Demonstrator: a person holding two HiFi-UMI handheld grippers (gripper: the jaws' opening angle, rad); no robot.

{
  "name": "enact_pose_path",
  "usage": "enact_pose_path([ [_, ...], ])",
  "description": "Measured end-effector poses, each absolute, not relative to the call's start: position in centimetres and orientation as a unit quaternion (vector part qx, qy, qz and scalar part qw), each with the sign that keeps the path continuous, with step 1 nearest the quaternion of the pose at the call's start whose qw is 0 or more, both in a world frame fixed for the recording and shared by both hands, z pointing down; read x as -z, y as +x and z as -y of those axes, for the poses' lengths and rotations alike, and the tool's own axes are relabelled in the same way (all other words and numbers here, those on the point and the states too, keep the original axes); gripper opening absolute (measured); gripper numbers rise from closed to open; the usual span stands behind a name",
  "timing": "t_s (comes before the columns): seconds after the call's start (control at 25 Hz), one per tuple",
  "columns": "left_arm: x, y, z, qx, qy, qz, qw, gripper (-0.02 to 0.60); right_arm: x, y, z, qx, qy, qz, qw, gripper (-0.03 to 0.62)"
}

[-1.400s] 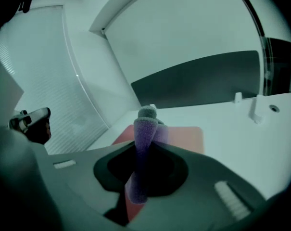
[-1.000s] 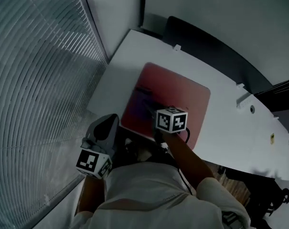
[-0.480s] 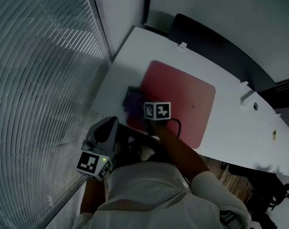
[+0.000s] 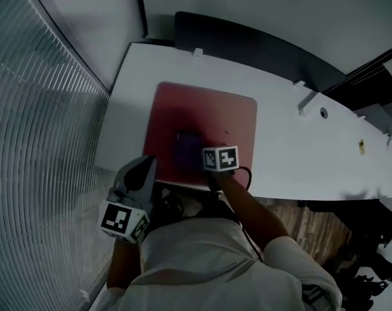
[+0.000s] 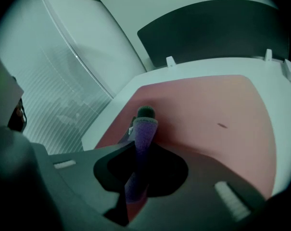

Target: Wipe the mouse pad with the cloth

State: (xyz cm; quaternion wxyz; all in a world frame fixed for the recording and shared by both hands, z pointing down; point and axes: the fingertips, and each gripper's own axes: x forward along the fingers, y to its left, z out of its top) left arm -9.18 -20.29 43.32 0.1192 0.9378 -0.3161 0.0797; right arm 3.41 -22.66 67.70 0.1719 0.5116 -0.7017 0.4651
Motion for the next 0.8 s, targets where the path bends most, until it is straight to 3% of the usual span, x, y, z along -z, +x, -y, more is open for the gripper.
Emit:
enact_pose_path([
  [0.16,-42.8,-4.6,19.5,-0.082,0.946,0.290,0.115,0.002,-68.6,9.1,18.9,-0.451,0.539,0.684,0.198,0.048],
  [0.36,-42.0,0.7,18.2,-0.076,0.953,0.267,0.120,0.002,-68.7,16.1,14.8,-0.462,0.562,0.662,0.181,0.048],
  [0.8,-42.1,7.6,17.1,-0.065,0.957,0.254,0.124,0.002,-69.3,29.3,6.7,-0.471,0.616,0.602,0.189,0.048],
])
